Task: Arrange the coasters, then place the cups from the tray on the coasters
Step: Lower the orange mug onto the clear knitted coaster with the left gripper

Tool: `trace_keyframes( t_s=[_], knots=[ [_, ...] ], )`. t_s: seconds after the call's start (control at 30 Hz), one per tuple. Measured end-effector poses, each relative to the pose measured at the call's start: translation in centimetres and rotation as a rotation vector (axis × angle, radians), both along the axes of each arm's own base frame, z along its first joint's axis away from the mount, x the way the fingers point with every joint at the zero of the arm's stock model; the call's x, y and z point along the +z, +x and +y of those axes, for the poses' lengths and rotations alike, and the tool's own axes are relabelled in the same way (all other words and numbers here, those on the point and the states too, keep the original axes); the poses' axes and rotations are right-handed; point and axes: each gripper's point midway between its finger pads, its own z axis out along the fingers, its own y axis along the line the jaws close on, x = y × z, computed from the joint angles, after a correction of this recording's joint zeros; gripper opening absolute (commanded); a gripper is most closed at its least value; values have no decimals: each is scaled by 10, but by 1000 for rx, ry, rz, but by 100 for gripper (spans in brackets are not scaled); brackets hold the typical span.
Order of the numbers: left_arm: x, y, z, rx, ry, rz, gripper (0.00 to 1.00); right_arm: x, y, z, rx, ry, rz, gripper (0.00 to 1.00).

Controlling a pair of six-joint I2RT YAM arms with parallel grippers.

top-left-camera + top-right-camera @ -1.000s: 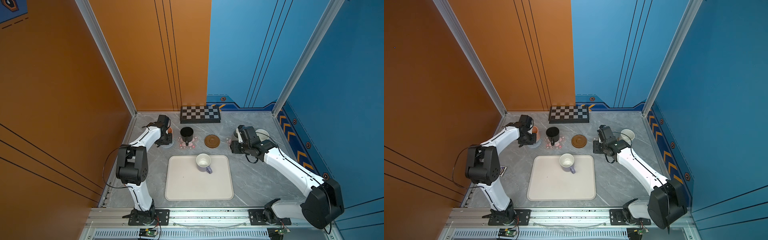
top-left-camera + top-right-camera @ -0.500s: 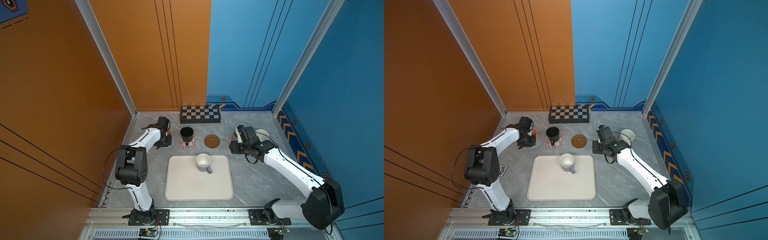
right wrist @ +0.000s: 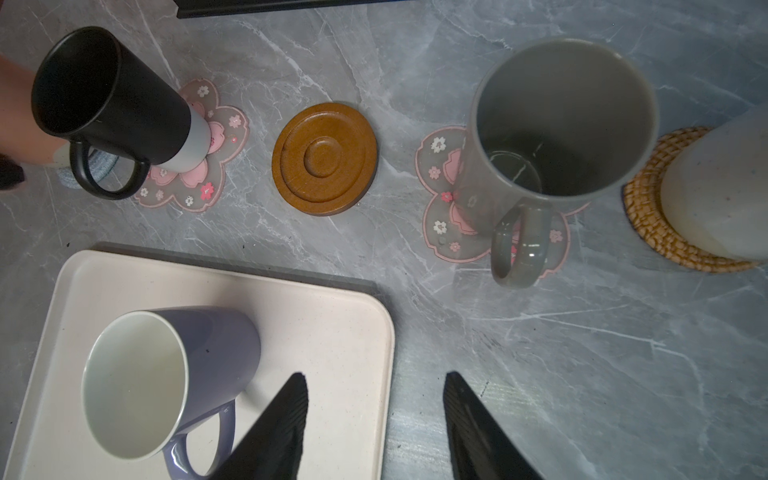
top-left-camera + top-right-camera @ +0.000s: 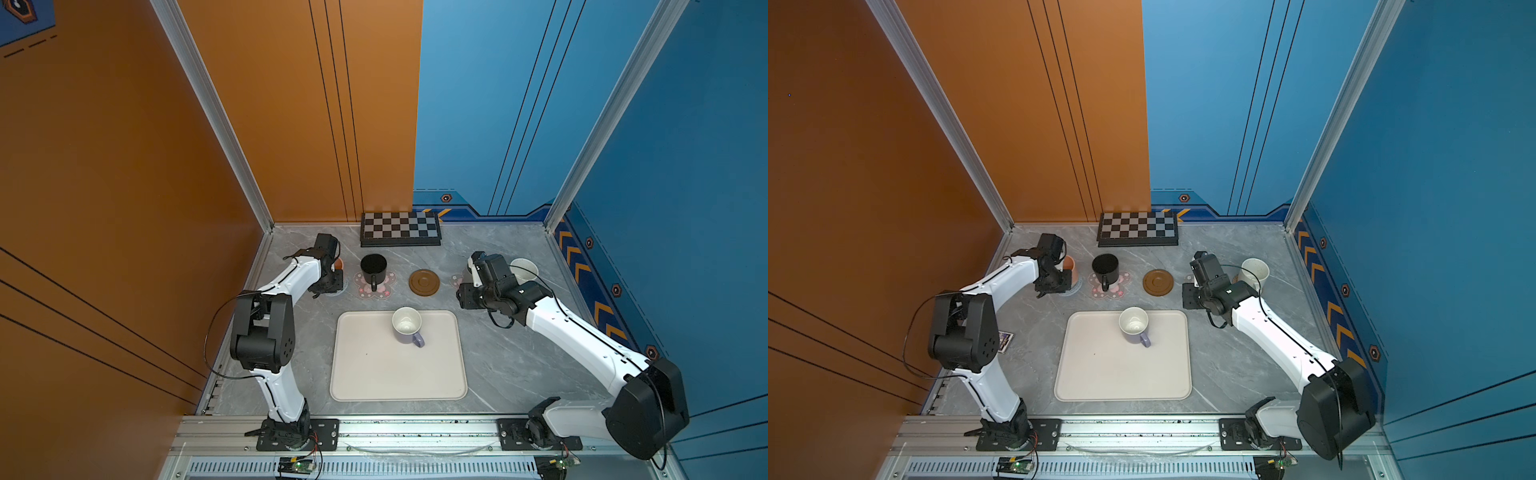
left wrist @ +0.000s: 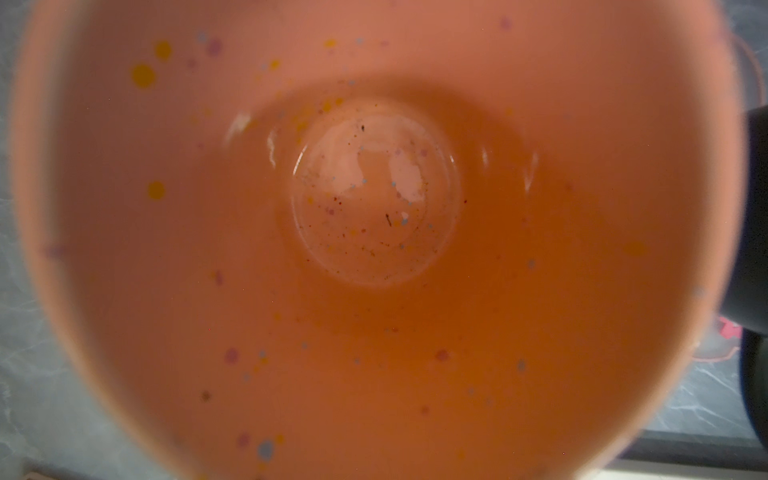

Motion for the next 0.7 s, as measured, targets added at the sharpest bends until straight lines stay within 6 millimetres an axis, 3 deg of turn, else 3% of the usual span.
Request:
trace_keyframes(
  t_s=[0.17, 0.23, 0.33, 0.47, 0.7],
  knots=[
    [-4, -3, 1, 10, 3, 4, 4, 0, 0, -1, -3, -5, -3, 55],
    [-4, -4, 1, 15, 1, 2, 16, 0, 0, -1, -4, -7, -4, 55],
    [-4, -3, 2, 20, 3, -1, 45, 0, 0, -1, -5, -7, -4, 55],
    [0, -3, 3, 47, 1, -20, 64, 2, 0, -1, -5, -5, -8, 56],
    [27, -8, 6, 84, -4, -88, 71, 5, -6, 2, 10, -6, -12, 56]
  ],
)
